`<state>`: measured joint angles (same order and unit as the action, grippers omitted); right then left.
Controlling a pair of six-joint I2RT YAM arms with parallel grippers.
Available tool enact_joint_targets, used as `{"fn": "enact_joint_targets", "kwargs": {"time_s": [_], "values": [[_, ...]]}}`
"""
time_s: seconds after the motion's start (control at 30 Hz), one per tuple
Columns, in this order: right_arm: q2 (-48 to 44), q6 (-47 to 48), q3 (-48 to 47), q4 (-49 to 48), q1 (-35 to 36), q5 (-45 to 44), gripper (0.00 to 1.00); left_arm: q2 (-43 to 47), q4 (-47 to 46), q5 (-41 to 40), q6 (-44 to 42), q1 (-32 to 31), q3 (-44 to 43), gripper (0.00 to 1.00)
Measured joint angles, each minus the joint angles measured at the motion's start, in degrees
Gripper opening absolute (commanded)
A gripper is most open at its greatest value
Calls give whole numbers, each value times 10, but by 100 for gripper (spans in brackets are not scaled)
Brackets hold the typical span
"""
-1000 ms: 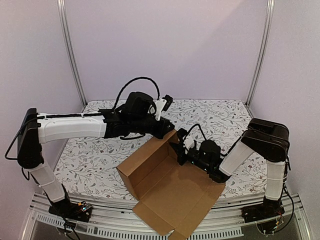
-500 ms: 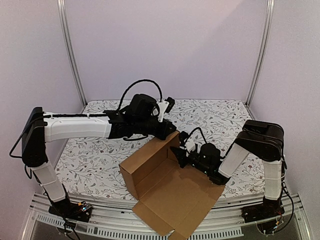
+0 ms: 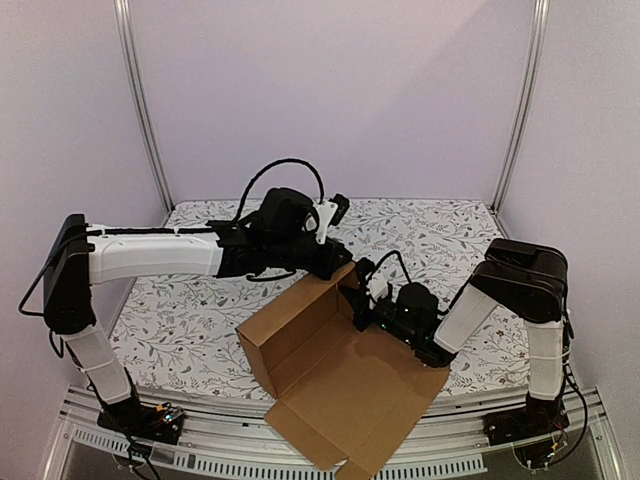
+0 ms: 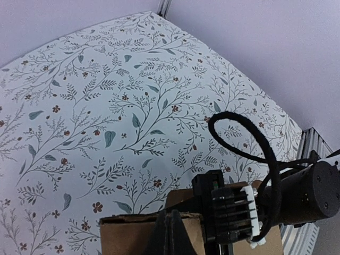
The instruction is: Fold the paper box
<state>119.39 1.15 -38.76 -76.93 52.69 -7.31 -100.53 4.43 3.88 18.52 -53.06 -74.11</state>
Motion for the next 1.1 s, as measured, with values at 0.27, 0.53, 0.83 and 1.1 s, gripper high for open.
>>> {"fn": "enact_joint_targets", "kwargs": {"time_s": [0.27,0.53,0.83,1.1], "values": [[0,3,-4,5,-2,-1,14,1,1,-2,3,0,0,0],[0,6,-11,3,-2,-10,21,1,1,-1,4,-1,0,0],[0,10,-26,3,-2,-12,8,2,1,-2,4,-1,2,0],[0,13,-30,4,-1,-12,0,2,0,-3,6,-1,3,0]]}}
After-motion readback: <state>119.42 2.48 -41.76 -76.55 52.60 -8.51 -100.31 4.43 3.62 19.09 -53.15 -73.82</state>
